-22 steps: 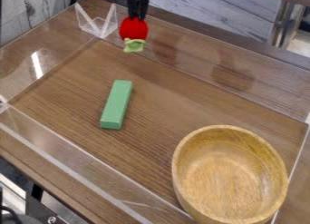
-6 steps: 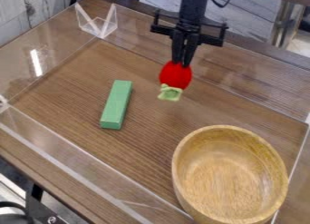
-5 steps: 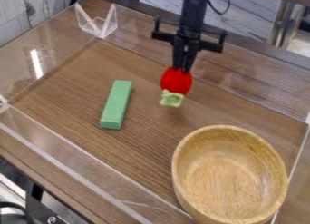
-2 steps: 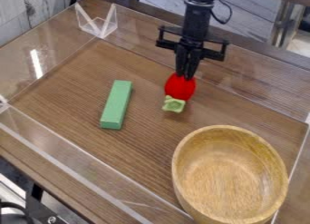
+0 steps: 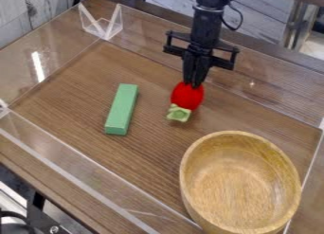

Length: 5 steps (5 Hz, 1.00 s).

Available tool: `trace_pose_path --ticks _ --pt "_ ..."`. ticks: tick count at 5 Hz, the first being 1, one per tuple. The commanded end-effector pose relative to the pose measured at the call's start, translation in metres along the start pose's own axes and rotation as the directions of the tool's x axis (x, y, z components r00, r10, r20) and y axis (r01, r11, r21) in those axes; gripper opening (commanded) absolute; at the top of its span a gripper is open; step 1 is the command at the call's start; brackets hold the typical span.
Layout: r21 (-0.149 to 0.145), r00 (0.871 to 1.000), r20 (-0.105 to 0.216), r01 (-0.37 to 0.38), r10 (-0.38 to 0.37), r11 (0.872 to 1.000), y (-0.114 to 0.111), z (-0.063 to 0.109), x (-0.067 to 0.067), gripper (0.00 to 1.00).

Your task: Move the red fruit to the right

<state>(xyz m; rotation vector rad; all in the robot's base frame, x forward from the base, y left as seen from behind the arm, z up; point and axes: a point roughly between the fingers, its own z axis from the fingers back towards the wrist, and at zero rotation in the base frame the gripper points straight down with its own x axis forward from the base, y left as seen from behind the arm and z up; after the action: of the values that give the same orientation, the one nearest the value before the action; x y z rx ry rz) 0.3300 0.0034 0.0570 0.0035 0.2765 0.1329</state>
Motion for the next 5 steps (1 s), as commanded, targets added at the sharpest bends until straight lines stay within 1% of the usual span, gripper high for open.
trace_pose_path --ticks 1,2,4,5 --pt "-0.006 0.996 0.084 0.043 -0.043 0.999 -0.007 0.029 -0.002 0.0" --pt "-0.01 0.994 0.089 0.071 -0.07 0.997 -0.013 0.033 -0.002 0.0" --pt "-0.022 0.991 0.099 0.088 -0.085 0.996 0.014 0.044 -0.008 0.0" --pt "-0.034 0.991 0.11 0.08 -0.076 0.996 0.015 0.048 -0.012 0.0"
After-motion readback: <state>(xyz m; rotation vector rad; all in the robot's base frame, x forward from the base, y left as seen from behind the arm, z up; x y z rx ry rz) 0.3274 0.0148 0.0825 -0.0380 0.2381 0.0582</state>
